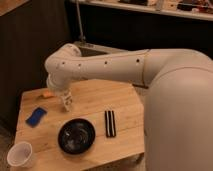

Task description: Knock the bottle over

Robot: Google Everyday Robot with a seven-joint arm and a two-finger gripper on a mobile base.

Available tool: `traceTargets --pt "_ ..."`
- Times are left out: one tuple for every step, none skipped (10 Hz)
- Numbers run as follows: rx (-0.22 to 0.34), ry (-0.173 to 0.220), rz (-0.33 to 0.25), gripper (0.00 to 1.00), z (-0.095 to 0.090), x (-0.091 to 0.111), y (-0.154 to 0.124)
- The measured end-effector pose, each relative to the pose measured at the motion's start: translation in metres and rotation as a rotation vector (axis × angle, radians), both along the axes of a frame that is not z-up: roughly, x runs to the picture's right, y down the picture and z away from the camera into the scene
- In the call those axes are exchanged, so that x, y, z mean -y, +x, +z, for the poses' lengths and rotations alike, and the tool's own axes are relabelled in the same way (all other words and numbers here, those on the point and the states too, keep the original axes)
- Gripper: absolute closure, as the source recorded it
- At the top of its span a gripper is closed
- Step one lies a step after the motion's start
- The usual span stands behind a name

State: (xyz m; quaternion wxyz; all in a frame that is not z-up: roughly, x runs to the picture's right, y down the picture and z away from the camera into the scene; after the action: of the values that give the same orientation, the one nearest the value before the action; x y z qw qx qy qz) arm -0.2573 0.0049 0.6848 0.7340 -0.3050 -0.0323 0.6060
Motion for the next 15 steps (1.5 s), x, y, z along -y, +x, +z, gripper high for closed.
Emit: traceTargets --pt "0.017 0.011 -0.012 1.00 0.001 0.004 -0.011" --pt "0.032 0.020 -0.026 1.00 0.002 0.008 -0.019" --pt "0.040 0.036 -0.049 1.00 0.008 0.011 -0.027" --pt "0.037 0.048 -0.064 1.00 0.014 0.010 -0.030" --pt "0.030 0.060 -0.088 1.00 0.028 0.006 -0.035" --pt "0.023 0.066 -0.100 1.00 0.040 0.003 -0.037" --pt "0.017 0.068 -0.105 1.00 0.048 0.002 -0.037" --pt "0.009 0.081 -0.114 1.00 0.060 0.002 -0.037" --pt "0.009 0.101 -0.124 1.00 0.065 0.003 -0.039" --pt "-0.002 0.118 -0.126 1.00 0.070 0.004 -0.040" --pt "-0.021 0.138 -0.124 1.00 0.074 0.006 -0.039" --pt "-0.040 0.155 -0.123 1.00 0.078 0.006 -0.038" --pt "-0.062 0.170 -0.121 1.00 0.082 0.005 -0.037" --pt "-0.101 0.183 -0.120 1.00 0.088 0.005 -0.032" --pt "-0.130 0.193 -0.120 1.00 0.091 0.003 -0.032"
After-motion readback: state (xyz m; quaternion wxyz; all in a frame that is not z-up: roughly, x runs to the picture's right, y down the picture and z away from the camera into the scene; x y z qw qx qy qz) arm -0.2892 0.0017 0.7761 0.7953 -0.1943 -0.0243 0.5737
